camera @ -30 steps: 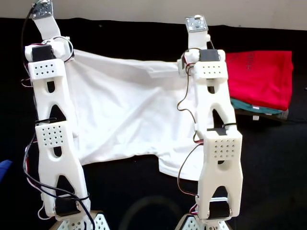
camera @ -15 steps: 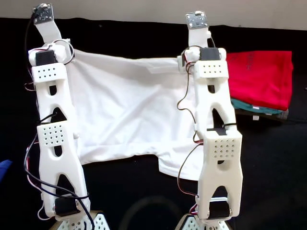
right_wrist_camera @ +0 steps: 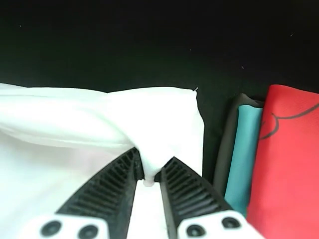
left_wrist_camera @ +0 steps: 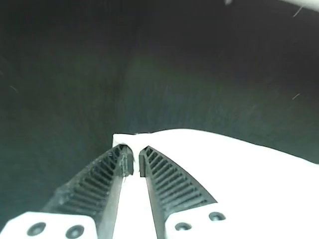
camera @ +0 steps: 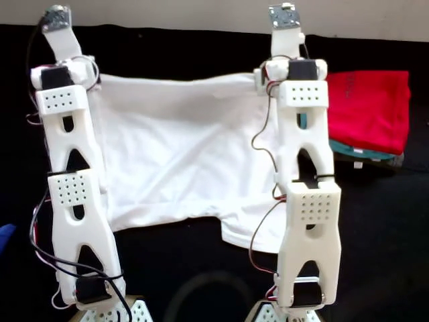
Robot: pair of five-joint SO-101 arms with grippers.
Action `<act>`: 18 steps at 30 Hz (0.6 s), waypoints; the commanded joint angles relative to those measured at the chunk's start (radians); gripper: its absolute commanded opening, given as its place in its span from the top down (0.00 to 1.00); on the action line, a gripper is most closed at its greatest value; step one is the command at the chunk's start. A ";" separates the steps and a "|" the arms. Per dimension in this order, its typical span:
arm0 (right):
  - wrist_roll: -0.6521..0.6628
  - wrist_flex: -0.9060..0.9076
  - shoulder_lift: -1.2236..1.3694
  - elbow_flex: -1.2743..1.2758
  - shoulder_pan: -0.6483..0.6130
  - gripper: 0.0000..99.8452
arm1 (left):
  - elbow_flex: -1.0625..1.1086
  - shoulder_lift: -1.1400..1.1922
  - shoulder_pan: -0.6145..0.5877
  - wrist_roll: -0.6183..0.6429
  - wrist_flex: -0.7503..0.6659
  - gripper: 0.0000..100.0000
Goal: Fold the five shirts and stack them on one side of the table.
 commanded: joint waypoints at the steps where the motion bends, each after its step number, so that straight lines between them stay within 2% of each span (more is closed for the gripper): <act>1: -0.005 0.030 -0.015 -0.091 0.044 0.99 | -0.064 -0.108 -0.033 -0.074 -0.029 0.99; 4: -0.005 0.031 -0.015 -0.093 0.047 0.99 | -0.039 -0.104 -0.030 -0.140 -0.124 0.99; 10: -0.005 -0.022 -0.012 -0.088 0.047 0.99 | -0.036 -0.039 -0.031 -0.147 -0.278 0.99; 18: -0.005 -0.062 -0.012 0.068 0.013 0.99 | -0.038 0.077 -0.035 -0.147 -0.265 0.99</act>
